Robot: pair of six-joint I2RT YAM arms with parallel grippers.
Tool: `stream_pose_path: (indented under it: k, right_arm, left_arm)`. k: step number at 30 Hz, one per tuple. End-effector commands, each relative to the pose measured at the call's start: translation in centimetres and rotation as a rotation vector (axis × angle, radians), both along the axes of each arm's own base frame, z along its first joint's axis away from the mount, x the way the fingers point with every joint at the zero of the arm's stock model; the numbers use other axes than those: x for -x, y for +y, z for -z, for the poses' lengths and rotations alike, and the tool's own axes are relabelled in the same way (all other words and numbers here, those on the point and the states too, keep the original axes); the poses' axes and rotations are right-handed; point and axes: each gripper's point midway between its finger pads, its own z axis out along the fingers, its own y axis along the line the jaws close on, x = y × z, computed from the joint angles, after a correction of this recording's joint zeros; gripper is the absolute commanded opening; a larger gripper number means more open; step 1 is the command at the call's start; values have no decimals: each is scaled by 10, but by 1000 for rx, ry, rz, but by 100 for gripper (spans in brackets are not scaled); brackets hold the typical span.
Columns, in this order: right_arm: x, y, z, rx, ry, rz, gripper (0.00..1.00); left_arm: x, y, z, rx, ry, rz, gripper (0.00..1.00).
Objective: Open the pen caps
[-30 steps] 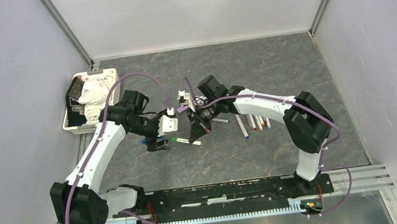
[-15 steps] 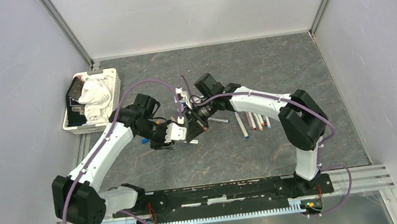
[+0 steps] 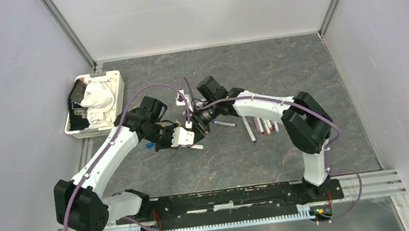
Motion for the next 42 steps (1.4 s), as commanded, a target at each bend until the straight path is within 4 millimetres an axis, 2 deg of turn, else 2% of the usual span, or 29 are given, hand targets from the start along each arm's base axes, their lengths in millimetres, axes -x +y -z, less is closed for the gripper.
stream_pose_path:
  k: [1, 5, 10, 11, 15, 16, 18, 24, 27, 32, 34, 36, 40, 42]
  right_arm:
    - [6, 26, -14, -92, 38, -15, 38]
    - [8, 35, -16, -108, 58, -17, 38]
    - [12, 34, -15, -107, 66, -31, 36]
    - [13, 33, -14, -103, 66, -36, 33]
    - [18, 27, -6, -86, 75, -47, 10]
    - [20, 25, -4, -80, 74, -52, 1]
    - [23, 21, 0, -69, 70, -58, 0]
    - [30, -14, 24, 23, 56, -42, 0]
    - [29, -38, 40, 92, 46, -4, 0]
    - [23, -70, 50, 127, 48, 76, 0]
    - [15, -76, 50, 143, 28, 107, 0]
    - [-2, -81, 49, 167, -10, 177, 0]
    - [-75, -115, 63, 371, -171, 539, 0]
    - [-100, -132, 62, 429, -238, 705, 0]
  left_arm:
    - [-4, -9, -14, 42, -18, -2, 2]
    - [-7, -12, -18, 60, -23, -19, 2]
    - [-11, -15, -21, 75, -29, -36, 2]
    - [-12, -15, -22, 77, -32, -39, 2]
    - [-15, -16, -26, 82, -42, -51, 2]
    - [-16, -17, -27, 84, -47, -54, 2]
    - [-19, -15, -27, 71, -56, -59, 2]
    - [-32, 14, -18, -50, -120, -67, 2]
    - [-49, 40, -16, -94, -151, -105, 2]
    - [-80, 77, -21, -117, -183, -183, 2]
    - [-86, 80, -21, -106, -198, -208, 2]
    - [-85, 74, -17, -71, -179, -220, 2]
    - [-76, 69, 11, -42, -101, -270, 2]
    - [-73, 72, 29, -56, -82, -290, 2]
